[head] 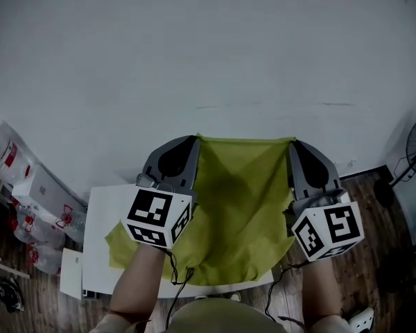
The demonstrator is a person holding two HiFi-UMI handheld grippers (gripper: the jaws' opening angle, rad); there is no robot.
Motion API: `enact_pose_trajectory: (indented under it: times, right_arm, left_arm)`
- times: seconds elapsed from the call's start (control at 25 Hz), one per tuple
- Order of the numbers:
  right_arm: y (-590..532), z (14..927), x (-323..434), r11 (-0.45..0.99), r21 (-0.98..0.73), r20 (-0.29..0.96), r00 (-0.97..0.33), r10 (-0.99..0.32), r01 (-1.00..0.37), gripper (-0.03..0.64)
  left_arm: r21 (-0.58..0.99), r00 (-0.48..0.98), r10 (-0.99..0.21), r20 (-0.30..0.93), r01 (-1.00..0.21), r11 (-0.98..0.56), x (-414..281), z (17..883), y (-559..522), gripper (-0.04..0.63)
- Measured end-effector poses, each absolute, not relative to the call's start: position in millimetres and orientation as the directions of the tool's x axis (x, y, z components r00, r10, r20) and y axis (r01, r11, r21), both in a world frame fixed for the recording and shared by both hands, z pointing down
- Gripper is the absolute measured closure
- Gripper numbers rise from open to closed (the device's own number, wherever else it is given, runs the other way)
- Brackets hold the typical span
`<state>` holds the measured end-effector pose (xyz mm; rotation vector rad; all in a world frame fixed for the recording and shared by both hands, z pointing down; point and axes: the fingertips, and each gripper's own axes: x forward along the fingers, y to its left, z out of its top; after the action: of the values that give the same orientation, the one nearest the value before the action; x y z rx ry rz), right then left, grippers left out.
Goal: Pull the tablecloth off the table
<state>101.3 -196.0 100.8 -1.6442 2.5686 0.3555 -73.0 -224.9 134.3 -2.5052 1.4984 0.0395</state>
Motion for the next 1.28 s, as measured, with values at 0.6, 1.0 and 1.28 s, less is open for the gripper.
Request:
enact_pose_trajectory:
  times: [0.6, 1.0, 1.28]
  right_arm:
    - [-200, 200, 123, 0.395, 0.094, 0.007, -0.396, -0.918, -0.914, 0.583]
    - [-196, 284, 119, 0.435, 0.015, 0.175, -0.426, -0.888, -0.9, 0.583]
    - [-190, 343, 114, 0.462, -0.113, 0.285, -0.474, -0.833, -0.88, 0.583]
  left_arm:
    - [-0.195, 0.53, -0.848, 0.014, -0.83, -0.523, -56, 219, -212, 0.575]
    - [-0.138, 0.521, -0.838, 0.164, -0.829, -0.542, -59, 301, -207, 0.575]
    - [-0.109, 0.515, -0.82, 0.25, -0.827, -0.552, -66, 352, -200, 0.575]
